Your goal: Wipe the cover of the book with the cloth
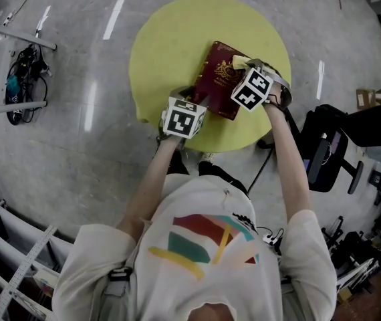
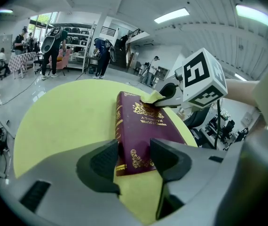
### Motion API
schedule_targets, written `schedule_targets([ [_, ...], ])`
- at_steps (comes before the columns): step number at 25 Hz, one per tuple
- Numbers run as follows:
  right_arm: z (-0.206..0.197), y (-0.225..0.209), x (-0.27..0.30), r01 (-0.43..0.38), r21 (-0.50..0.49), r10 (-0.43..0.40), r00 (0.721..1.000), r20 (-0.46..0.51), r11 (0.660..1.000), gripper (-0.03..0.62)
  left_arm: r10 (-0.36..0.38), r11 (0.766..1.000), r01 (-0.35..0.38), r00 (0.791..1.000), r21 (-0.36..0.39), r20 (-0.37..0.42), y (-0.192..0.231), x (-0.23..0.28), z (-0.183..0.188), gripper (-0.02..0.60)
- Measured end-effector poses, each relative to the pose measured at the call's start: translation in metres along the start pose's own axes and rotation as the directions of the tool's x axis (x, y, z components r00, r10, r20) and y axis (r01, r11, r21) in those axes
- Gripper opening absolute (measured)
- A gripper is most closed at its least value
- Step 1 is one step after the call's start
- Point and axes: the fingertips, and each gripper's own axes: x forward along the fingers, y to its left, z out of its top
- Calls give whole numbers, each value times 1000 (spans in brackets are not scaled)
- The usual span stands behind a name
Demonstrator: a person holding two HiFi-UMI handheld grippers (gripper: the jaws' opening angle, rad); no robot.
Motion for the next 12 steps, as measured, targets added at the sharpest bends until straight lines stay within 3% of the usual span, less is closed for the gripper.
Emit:
schedule_targets([
  [6,6,20,-8,-1,-24,2,1000,10,1000,28,-6,1000,6,1000,2,-1,2,-1,0,212],
  [12,16,57,-25,-90,-36,91,994,51,995,29,-7,1000,7,1000,0,-5,2,0,1,212],
])
